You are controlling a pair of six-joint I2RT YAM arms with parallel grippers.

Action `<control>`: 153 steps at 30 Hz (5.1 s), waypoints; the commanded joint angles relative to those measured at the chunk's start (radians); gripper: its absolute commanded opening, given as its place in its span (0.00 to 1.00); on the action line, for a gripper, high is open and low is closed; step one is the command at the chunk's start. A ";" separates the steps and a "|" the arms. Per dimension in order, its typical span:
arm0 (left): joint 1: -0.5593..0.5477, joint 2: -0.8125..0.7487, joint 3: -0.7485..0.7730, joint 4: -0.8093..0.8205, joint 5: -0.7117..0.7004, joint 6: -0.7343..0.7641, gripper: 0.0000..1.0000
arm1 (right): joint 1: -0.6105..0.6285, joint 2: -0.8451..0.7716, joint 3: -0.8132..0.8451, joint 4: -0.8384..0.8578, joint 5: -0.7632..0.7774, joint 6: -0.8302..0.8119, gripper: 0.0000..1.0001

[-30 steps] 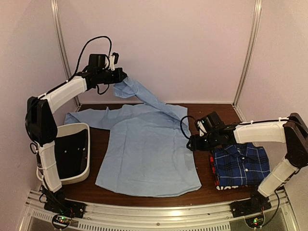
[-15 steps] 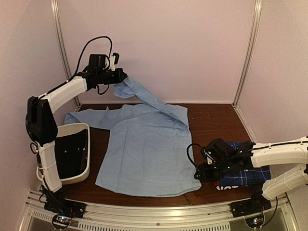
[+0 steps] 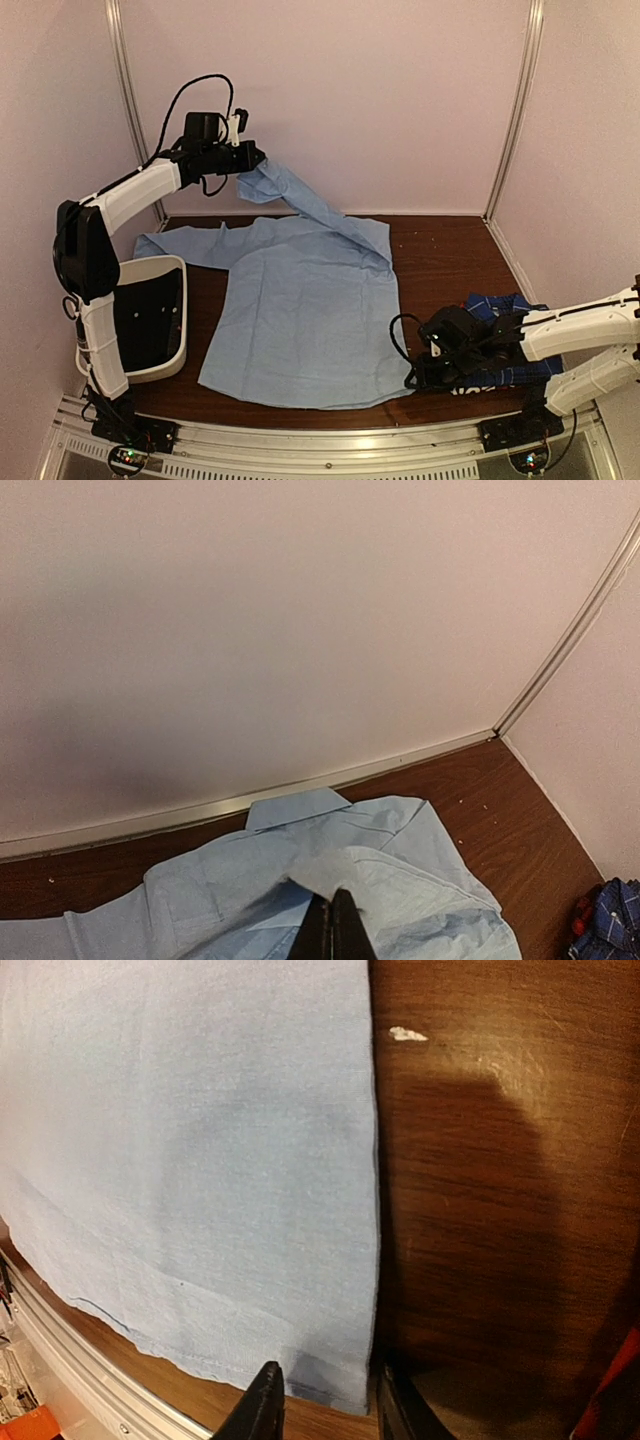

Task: Fold and stack the long sleeve shirts
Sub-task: Pick up the corner of the shirt from the center of the board, then fold the flattened shirt at the center of the board, then fold the sleeve of the 1/3-folded shirt.

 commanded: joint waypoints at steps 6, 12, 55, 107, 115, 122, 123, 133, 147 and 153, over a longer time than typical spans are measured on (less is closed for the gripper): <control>0.008 0.007 0.036 0.084 0.015 -0.003 0.00 | 0.016 -0.002 0.029 0.004 0.095 0.039 0.15; 0.016 0.021 0.089 0.104 -0.011 0.006 0.00 | 0.076 0.000 0.152 -0.049 0.154 -0.018 0.01; 0.129 -0.061 -0.043 0.150 -0.028 0.078 0.00 | 0.123 0.501 0.640 0.033 -0.154 -0.339 0.42; -0.023 -0.554 -0.658 0.107 0.032 0.063 0.00 | -0.495 1.228 1.268 0.534 -0.450 -0.220 0.22; -0.161 -0.455 -0.582 0.056 0.214 0.150 0.00 | -0.495 1.302 1.354 0.426 -0.367 -0.230 0.20; -0.250 -0.357 -0.587 -0.001 0.318 0.180 0.00 | -0.496 1.306 1.358 0.424 -0.359 -0.226 0.19; -0.262 -0.340 -0.586 -0.014 0.330 0.185 0.00 | -0.497 1.302 1.358 0.436 -0.377 -0.222 0.20; -0.407 -0.095 -0.466 -0.183 0.385 0.273 0.00 | -0.533 1.115 1.300 0.424 -0.362 -0.268 0.25; -0.422 -0.180 -0.513 -0.123 0.142 0.104 0.60 | -0.513 0.821 0.954 0.408 -0.269 -0.405 0.36; -0.324 -0.298 -0.675 -0.075 0.042 -0.102 0.58 | -0.393 0.655 0.832 0.287 -0.129 -0.550 0.47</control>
